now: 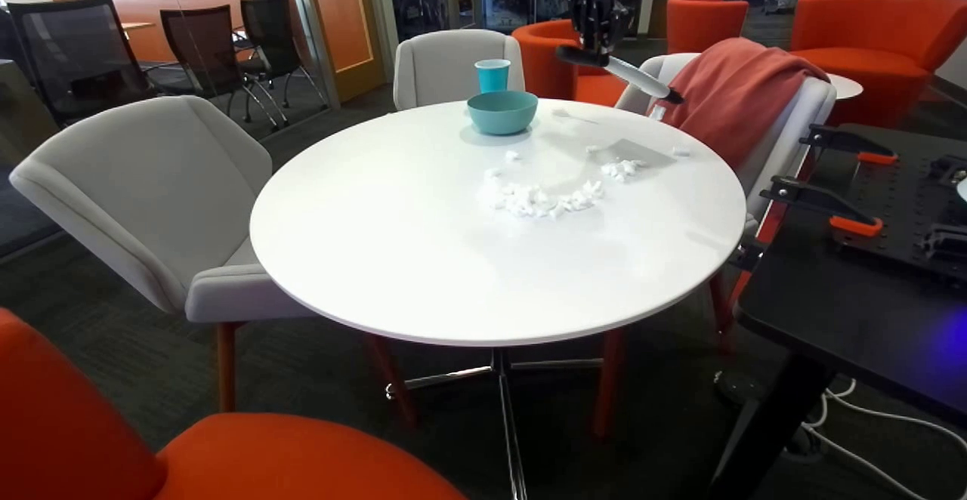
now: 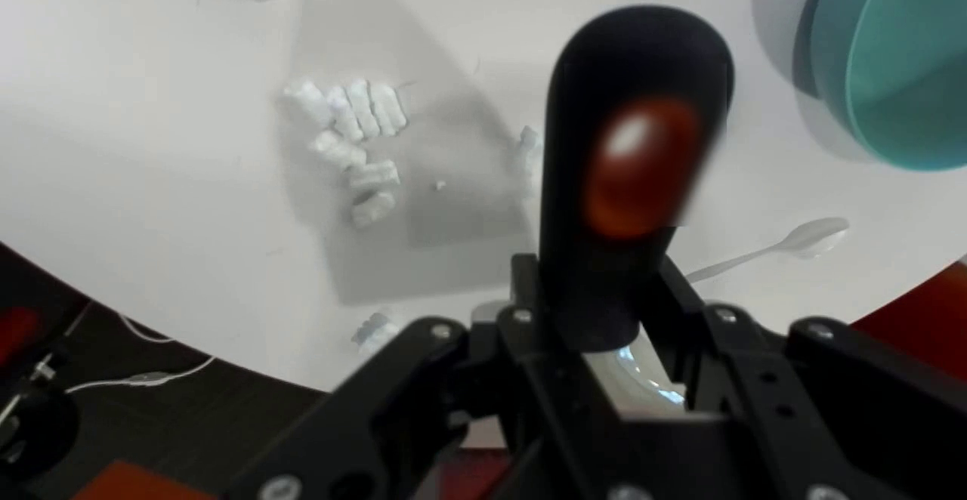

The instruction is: Use the brush to move the white objects on the table to the left

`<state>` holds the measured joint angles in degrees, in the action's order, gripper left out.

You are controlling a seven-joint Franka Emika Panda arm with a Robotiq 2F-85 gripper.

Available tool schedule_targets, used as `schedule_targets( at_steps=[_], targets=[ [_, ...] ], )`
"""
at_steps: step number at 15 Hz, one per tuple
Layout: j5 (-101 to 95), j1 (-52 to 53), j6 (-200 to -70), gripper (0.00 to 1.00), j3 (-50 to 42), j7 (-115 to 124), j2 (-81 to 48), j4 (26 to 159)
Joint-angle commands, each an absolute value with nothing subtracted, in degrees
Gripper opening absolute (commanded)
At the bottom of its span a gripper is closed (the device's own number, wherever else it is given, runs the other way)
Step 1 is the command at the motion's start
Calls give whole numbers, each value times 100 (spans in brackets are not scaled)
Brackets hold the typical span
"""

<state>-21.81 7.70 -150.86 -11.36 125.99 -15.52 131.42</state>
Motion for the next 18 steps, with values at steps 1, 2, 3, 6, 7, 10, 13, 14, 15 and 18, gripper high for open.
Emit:
schedule_targets(
  at_steps=[1, 2, 3, 6, 7, 10, 13, 14, 15, 18],
  targets=[
    [-1698, 445, -14906, 12, -1064, 12321, -1806, 13017],
    [-1553, 393, -14892, 12, -1051, 12237, -1912, 12977],
    [-1420, 359, -14886, 12, -1040, 12143, -2001, 12947],
    [-1084, 363, -14943, 12, -1035, 12014, -2243, 12872],
    [-990, 373, -14979, 12, -1024, 11988, -2299, 12860],
    [-744, 385, -15109, 12, -961, 11940, -2435, 12832],
    [-472, 339, -15282, 12, -818, 11714, -2505, 12863],
    [-346, 315, -15361, 12, -746, 11564, -2510, 12891],
    [-195, 290, -15461, 12, -651, 11366, -2499, 12933],
    [244, 261, -15680, 12, -375, 10730, -2433, 13025]
  ],
)
